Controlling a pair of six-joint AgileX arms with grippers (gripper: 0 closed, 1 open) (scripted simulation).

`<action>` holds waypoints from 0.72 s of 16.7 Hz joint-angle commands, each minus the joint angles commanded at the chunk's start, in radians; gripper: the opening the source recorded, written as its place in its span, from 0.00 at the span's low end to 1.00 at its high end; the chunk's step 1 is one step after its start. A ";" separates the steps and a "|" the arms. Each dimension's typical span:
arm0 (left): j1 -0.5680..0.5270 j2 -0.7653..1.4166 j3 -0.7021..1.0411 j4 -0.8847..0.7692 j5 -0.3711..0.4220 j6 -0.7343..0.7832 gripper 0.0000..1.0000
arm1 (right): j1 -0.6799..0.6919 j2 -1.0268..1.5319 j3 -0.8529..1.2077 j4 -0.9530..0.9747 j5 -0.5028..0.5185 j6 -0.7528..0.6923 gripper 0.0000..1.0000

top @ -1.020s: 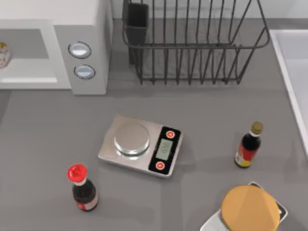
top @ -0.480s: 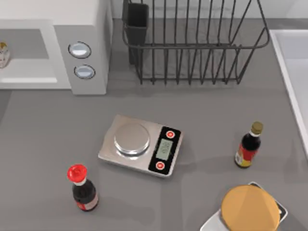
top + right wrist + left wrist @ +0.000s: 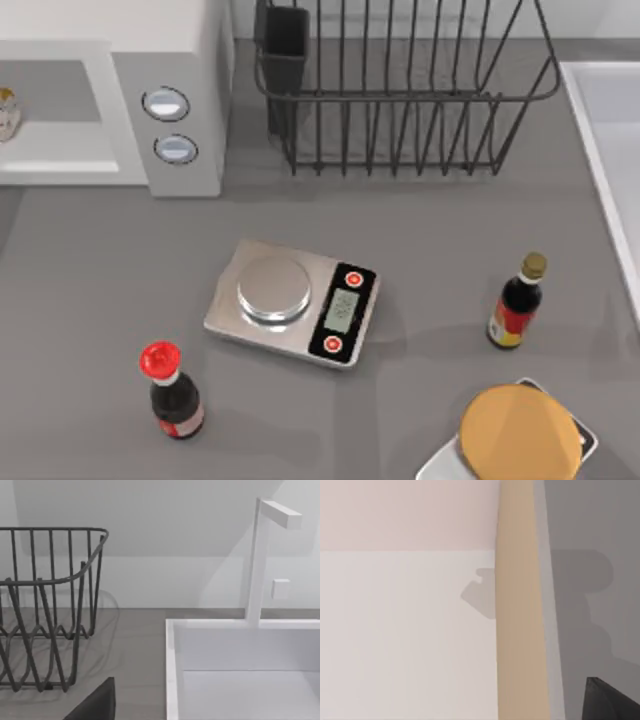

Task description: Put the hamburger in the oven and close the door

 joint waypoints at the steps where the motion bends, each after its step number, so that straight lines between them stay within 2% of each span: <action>1: 0.000 0.000 0.000 0.000 0.000 0.000 0.00 | 0.000 0.000 0.000 0.000 0.000 0.000 1.00; 5: -0.034 -0.043 -0.030 0.035 0.000 -0.007 0.00 | 0.000 0.000 0.000 0.000 0.000 0.000 1.00; 10: -0.172 -0.209 -0.166 0.182 0.037 -0.006 0.00 | 0.000 0.000 0.000 0.000 0.000 0.000 1.00; 12: -0.199 -0.260 -0.233 0.204 0.026 -0.038 0.00 | 0.000 0.000 0.000 0.000 0.000 0.000 1.00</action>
